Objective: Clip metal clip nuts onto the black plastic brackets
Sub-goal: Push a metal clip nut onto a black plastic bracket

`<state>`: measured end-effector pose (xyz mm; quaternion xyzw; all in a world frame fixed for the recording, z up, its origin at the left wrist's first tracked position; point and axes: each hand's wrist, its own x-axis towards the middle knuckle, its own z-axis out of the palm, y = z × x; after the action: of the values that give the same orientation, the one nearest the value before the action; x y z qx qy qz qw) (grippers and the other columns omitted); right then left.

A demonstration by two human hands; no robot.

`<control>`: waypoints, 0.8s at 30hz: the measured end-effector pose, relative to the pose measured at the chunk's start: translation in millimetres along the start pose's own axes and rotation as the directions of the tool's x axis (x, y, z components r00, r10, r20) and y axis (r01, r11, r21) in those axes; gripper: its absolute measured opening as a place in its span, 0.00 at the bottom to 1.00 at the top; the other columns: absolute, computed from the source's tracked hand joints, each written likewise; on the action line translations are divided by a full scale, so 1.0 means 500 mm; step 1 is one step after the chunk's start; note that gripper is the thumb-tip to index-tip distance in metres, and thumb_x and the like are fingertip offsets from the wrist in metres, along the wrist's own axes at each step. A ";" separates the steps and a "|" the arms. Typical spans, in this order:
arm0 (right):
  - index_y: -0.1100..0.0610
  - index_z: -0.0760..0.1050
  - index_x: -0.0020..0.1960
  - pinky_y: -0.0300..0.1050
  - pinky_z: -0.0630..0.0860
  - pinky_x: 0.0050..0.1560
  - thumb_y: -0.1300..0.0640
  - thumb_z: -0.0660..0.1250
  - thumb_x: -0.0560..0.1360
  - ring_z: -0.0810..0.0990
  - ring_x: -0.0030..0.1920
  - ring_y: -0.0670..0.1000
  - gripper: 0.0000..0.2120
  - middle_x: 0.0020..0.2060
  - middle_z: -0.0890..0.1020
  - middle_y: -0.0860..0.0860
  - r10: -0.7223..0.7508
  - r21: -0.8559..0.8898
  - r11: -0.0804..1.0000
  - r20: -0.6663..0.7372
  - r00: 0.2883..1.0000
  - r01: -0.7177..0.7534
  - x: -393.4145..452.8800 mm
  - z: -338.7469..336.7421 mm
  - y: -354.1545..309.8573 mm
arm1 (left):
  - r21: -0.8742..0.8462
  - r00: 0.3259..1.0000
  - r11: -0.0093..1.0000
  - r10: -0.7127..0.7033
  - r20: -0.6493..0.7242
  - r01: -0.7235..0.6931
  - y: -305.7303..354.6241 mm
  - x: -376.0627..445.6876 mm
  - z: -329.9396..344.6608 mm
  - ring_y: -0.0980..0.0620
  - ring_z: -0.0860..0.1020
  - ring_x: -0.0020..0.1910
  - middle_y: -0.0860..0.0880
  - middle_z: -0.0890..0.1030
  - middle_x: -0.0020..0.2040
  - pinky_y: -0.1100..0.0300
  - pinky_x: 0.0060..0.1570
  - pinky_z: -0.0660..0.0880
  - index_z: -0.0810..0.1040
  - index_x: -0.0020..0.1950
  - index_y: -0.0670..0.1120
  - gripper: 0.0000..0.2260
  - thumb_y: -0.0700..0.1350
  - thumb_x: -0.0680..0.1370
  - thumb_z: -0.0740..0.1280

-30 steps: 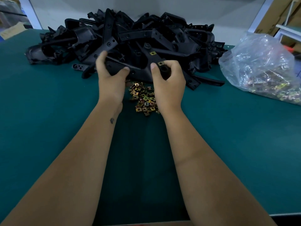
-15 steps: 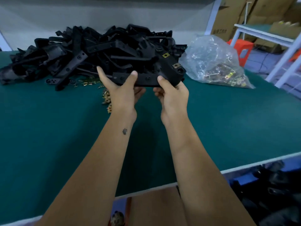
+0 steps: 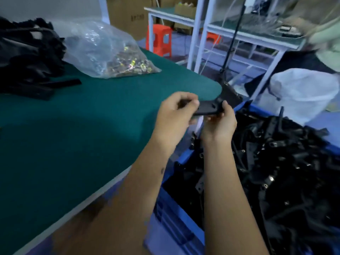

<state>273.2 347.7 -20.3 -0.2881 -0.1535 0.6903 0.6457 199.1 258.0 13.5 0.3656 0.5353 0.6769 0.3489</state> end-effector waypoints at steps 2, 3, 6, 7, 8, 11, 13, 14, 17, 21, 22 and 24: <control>0.60 0.70 0.57 0.44 0.73 0.38 0.60 0.58 0.81 0.76 0.42 0.54 0.06 0.46 0.75 0.57 0.009 0.045 0.999 -0.092 0.996 -0.005 0.025 -0.073 -0.023 | 0.059 0.993 0.998 -0.030 0.115 0.023 -0.053 -0.016 0.050 0.59 0.78 0.37 0.56 0.79 0.38 0.65 0.36 0.79 0.80 0.42 0.53 0.11 0.37 0.79 0.68; 0.59 0.69 0.56 0.44 0.73 0.38 0.60 0.59 0.81 0.76 0.42 0.54 0.05 0.46 0.75 0.57 0.003 0.033 0.999 -0.143 0.990 0.002 0.029 -0.105 -0.030 | 0.086 0.985 0.995 -0.064 0.158 0.051 -0.082 -0.025 0.063 0.59 0.78 0.36 0.58 0.79 0.36 0.64 0.36 0.79 0.80 0.41 0.54 0.12 0.37 0.79 0.68; 0.60 0.74 0.54 0.45 0.76 0.42 0.61 0.62 0.78 0.78 0.46 0.56 0.06 0.49 0.79 0.57 -0.044 -0.125 0.992 -0.317 0.947 0.004 0.030 -0.187 -0.038 | 0.246 0.954 0.959 -0.196 0.227 0.139 -0.177 -0.049 0.065 0.56 0.81 0.39 0.59 0.81 0.39 0.53 0.46 0.82 0.80 0.42 0.58 0.12 0.40 0.79 0.69; 0.61 0.76 0.56 0.45 0.77 0.42 0.62 0.63 0.77 0.80 0.46 0.56 0.09 0.50 0.80 0.56 -0.052 -0.215 0.976 -0.362 0.931 -0.029 0.025 -0.206 -0.037 | 0.322 0.943 0.933 -0.241 0.230 0.160 -0.207 -0.058 0.056 0.54 0.82 0.43 0.57 0.82 0.42 0.50 0.51 0.81 0.79 0.43 0.58 0.11 0.41 0.79 0.68; 0.61 0.76 0.60 0.46 0.77 0.42 0.62 0.64 0.76 0.80 0.45 0.56 0.13 0.50 0.80 0.56 -0.047 -0.304 0.949 -0.396 0.917 -0.083 0.020 -0.222 -0.036 | 0.400 0.932 0.900 -0.280 0.228 0.173 -0.235 -0.068 0.044 0.51 0.82 0.49 0.57 0.81 0.46 0.50 0.54 0.80 0.78 0.43 0.59 0.12 0.42 0.79 0.68; 0.57 0.75 0.56 0.45 0.70 0.36 0.65 0.64 0.75 0.73 0.36 0.52 0.10 0.38 0.76 0.52 -0.034 -0.537 0.814 -0.423 0.906 -0.221 0.015 -0.255 -0.027 | 0.549 0.898 0.812 -0.374 0.229 0.198 -0.301 -0.099 0.003 0.52 0.77 0.59 0.59 0.78 0.53 0.57 0.56 0.75 0.74 0.44 0.64 0.13 0.44 0.80 0.67; 0.52 0.73 0.52 0.43 0.68 0.34 0.66 0.62 0.76 0.71 0.33 0.49 0.10 0.36 0.75 0.50 -0.070 -0.602 0.759 -0.451 0.890 -0.245 0.017 -0.268 -0.018 | 0.598 0.858 0.774 -0.438 0.269 0.208 -0.324 -0.114 -0.014 0.55 0.76 0.58 0.59 0.76 0.55 0.62 0.51 0.73 0.73 0.45 0.67 0.14 0.46 0.81 0.66; 0.51 0.73 0.55 0.43 0.70 0.35 0.65 0.62 0.77 0.73 0.35 0.49 0.11 0.39 0.76 0.49 -0.103 -0.627 0.741 -0.461 0.881 -0.241 0.016 -0.268 -0.015 | 0.612 0.828 0.762 -0.473 0.302 0.211 -0.332 -0.119 -0.018 0.57 0.76 0.55 0.58 0.76 0.55 0.65 0.48 0.72 0.72 0.47 0.69 0.14 0.47 0.81 0.66; 0.53 0.71 0.66 0.54 0.74 0.55 0.60 0.63 0.77 0.76 0.56 0.56 0.18 0.57 0.77 0.54 -0.284 -0.779 0.577 -0.474 0.833 -0.246 0.019 -0.264 -0.006 | 0.664 0.713 0.720 -0.572 0.406 0.200 -0.338 -0.128 -0.022 0.62 0.75 0.49 0.57 0.75 0.53 0.73 0.42 0.69 0.74 0.58 0.70 0.13 0.50 0.81 0.66; 0.55 0.64 0.73 0.58 0.56 0.73 0.61 0.65 0.75 0.59 0.73 0.59 0.27 0.73 0.64 0.56 -0.510 -0.923 0.343 -0.337 0.791 -0.173 0.016 -0.224 -0.008 | 0.736 0.635 0.666 -0.623 0.457 0.123 -0.326 -0.131 -0.032 0.56 0.78 0.54 0.53 0.80 0.57 0.69 0.49 0.71 0.77 0.66 0.56 0.13 0.50 0.82 0.64; 0.55 0.64 0.73 0.58 0.55 0.73 0.62 0.64 0.75 0.58 0.74 0.59 0.27 0.73 0.63 0.56 -0.524 -0.928 0.353 -0.298 0.798 -0.115 0.011 -0.205 -0.007 | 0.714 0.667 0.690 -0.588 0.458 0.118 -0.310 -0.125 -0.031 0.54 0.79 0.55 0.52 0.81 0.57 0.65 0.53 0.73 0.79 0.63 0.55 0.11 0.48 0.82 0.63; 0.55 0.65 0.72 0.57 0.53 0.72 0.64 0.63 0.74 0.58 0.73 0.58 0.27 0.73 0.64 0.55 -0.557 -0.914 0.404 -0.222 0.800 0.028 -0.003 -0.157 -0.002 | 0.636 0.765 0.769 -0.449 0.462 0.068 -0.254 -0.102 -0.024 0.50 0.81 0.53 0.52 0.83 0.53 0.55 0.58 0.77 0.79 0.57 0.56 0.10 0.44 0.82 0.61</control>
<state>320.8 333.6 -81.4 -0.7111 -0.3638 0.2791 0.5330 223.9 231.4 -118.9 0.5640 0.6278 0.2722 0.4623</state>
